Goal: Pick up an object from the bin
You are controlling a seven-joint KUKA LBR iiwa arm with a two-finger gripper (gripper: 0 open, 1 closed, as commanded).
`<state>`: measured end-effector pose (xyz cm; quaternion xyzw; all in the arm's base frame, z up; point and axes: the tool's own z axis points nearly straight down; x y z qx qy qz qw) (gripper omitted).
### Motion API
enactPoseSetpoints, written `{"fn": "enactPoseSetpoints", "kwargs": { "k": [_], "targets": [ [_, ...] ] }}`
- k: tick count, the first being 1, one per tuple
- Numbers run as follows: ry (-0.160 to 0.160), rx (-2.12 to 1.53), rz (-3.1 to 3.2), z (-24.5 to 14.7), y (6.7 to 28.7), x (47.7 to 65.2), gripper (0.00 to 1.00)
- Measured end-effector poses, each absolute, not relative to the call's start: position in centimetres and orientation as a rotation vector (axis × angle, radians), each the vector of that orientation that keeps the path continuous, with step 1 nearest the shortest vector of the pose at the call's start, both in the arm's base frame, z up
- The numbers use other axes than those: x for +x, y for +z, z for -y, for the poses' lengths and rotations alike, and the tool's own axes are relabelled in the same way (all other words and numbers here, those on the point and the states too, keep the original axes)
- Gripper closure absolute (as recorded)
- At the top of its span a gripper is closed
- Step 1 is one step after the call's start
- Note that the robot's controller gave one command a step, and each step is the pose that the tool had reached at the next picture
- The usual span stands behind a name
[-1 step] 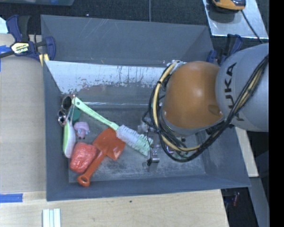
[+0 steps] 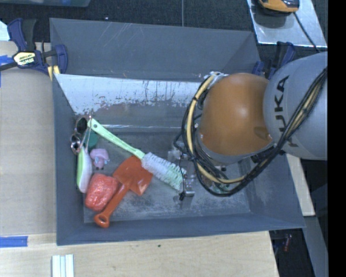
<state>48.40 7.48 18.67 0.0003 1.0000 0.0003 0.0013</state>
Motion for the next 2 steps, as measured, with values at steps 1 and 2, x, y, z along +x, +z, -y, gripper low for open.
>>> {"fn": "enactPoseSetpoints", "kwargs": {
  "k": [1,2],
  "targets": [
    [0.005,0.106,-3.129,-10.7,10.2,54.2,0.0],
    [0.006,0.119,-3.124,-12.7,7.1,56.9,0.0]
  ]
}}
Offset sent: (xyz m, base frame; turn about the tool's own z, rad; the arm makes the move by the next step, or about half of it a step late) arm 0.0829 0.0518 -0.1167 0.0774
